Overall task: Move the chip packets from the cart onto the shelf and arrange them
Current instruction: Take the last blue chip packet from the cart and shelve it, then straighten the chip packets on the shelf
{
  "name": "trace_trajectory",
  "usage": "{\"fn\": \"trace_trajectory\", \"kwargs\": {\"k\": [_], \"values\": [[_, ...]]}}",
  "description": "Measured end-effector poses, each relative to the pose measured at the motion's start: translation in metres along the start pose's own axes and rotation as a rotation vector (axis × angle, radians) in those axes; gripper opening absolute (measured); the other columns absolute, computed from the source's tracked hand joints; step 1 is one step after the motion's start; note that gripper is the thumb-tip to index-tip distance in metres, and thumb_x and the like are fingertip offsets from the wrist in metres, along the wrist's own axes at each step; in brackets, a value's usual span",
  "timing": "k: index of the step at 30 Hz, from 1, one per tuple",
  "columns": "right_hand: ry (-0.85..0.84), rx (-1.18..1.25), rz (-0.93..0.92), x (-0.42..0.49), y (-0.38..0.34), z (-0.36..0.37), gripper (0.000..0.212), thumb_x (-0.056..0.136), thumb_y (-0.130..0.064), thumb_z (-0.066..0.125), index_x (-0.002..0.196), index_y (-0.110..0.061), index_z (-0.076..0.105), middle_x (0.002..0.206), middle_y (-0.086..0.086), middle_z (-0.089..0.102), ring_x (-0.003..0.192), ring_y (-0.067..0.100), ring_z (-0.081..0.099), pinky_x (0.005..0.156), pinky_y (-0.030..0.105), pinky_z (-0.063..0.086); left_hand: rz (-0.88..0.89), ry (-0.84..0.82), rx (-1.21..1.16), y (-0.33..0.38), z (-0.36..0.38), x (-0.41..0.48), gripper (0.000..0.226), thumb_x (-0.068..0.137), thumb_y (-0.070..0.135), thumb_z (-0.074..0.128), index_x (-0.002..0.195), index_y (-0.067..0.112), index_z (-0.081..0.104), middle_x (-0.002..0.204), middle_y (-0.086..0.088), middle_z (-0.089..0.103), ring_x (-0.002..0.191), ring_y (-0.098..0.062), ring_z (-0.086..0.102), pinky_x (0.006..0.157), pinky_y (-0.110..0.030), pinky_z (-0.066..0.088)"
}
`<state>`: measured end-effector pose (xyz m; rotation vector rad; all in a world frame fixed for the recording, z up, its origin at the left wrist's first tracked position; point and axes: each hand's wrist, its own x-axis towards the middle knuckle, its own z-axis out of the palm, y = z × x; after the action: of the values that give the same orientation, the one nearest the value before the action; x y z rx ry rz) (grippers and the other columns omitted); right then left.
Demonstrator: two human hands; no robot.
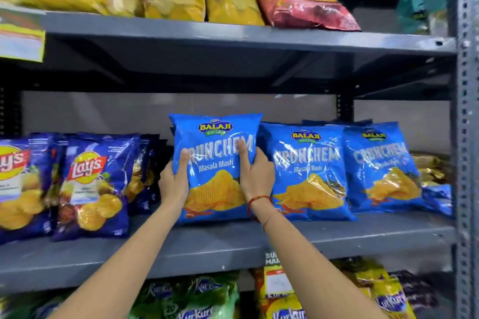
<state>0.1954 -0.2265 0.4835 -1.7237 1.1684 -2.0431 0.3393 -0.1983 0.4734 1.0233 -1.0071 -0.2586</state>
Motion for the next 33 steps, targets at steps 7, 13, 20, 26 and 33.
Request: {"fn": "trace_trajectory", "kwargs": {"k": [7, 13, 20, 26, 33], "values": [[-0.073, -0.08, 0.061, -0.001, 0.012, 0.019, 0.066, 0.089, -0.064, 0.037, 0.104, -0.004, 0.058, 0.092, 0.024, 0.067, 0.094, 0.041, 0.058, 0.08, 0.048, 0.046, -0.098, 0.065, -0.008, -0.029, -0.001, 0.007, 0.04, 0.085, 0.059, 0.046, 0.069, 0.023, 0.056, 0.071, 0.005, 0.059, 0.069, -0.012, 0.053, 0.068, -0.033, 0.039], [-0.091, -0.231, 0.088, 0.001, 0.019, 0.027, 0.063, 0.091, -0.064, 0.031, 0.101, -0.007, 0.055, 0.095, 0.021, 0.065, 0.09, 0.041, 0.059, 0.067, 0.04, 0.039, -0.121, 0.082, 0.059, -0.034, 0.002, 0.011, 0.05, 0.085, 0.06, 0.045, 0.058, 0.018, 0.039, 0.061, -0.002, 0.046, 0.06, -0.02, 0.043, 0.056, -0.034, 0.033], [-0.057, -0.272, 0.133, -0.003, 0.02, 0.023, 0.062, 0.09, -0.063, 0.035, 0.122, -0.01, 0.048, 0.114, 0.018, 0.064, 0.106, 0.038, 0.058, 0.078, 0.042, 0.044, -0.102, 0.031, 0.26, -0.028, -0.01, 0.01, 0.051, 0.089, 0.052, 0.044, 0.116, 0.01, 0.053, 0.114, -0.01, 0.059, 0.101, -0.024, 0.051, 0.082, -0.034, 0.038], [0.209, -0.211, -0.27, -0.026, -0.007, 0.021, 0.055, 0.09, -0.045, 0.053, 0.128, -0.005, 0.051, 0.121, 0.016, 0.057, 0.107, 0.032, 0.052, 0.088, 0.035, 0.039, 0.209, -0.045, 0.354, -0.014, -0.066, -0.021, 0.037, 0.088, 0.039, 0.054, 0.116, 0.014, 0.053, 0.109, 0.0, 0.062, 0.103, -0.015, 0.056, 0.076, -0.016, 0.041], [-0.458, 0.243, -0.122, -0.059, -0.056, 0.071, 0.044, 0.082, -0.04, 0.068, 0.112, -0.009, 0.057, 0.099, 0.004, 0.059, 0.087, 0.022, 0.056, 0.079, 0.025, 0.046, 0.394, -0.046, 0.838, -0.012, -0.158, -0.061, 0.028, 0.088, 0.04, 0.051, 0.106, 0.02, 0.059, 0.104, 0.002, 0.065, 0.099, -0.016, 0.056, 0.079, -0.031, 0.044]]}}
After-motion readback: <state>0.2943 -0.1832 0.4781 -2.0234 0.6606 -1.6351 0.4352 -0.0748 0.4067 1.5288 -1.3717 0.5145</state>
